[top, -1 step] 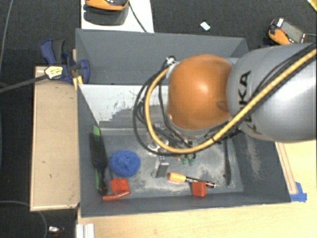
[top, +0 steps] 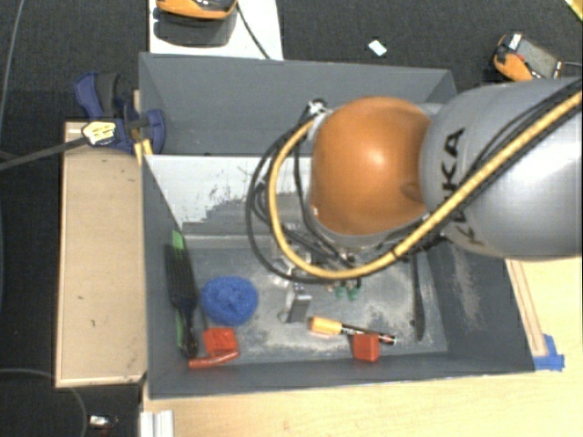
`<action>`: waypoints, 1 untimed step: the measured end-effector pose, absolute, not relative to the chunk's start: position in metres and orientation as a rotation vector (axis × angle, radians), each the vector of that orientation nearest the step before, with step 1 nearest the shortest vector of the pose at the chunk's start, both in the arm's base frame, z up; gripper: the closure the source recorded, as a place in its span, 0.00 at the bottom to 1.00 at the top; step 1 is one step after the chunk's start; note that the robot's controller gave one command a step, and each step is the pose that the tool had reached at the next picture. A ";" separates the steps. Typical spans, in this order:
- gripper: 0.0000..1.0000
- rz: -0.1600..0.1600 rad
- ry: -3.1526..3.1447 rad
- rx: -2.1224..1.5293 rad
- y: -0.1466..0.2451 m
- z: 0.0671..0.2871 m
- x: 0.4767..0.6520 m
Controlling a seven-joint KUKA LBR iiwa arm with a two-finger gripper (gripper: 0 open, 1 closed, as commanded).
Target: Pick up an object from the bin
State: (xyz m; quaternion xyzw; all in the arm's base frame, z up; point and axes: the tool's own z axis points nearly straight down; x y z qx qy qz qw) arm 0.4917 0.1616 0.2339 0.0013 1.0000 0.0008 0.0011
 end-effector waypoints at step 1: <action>0.00 0.004 3.134 -0.063 0.152 0.228 0.513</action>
Offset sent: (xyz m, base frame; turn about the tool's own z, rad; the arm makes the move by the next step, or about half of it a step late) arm 0.0459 -0.0137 -0.0298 -0.0593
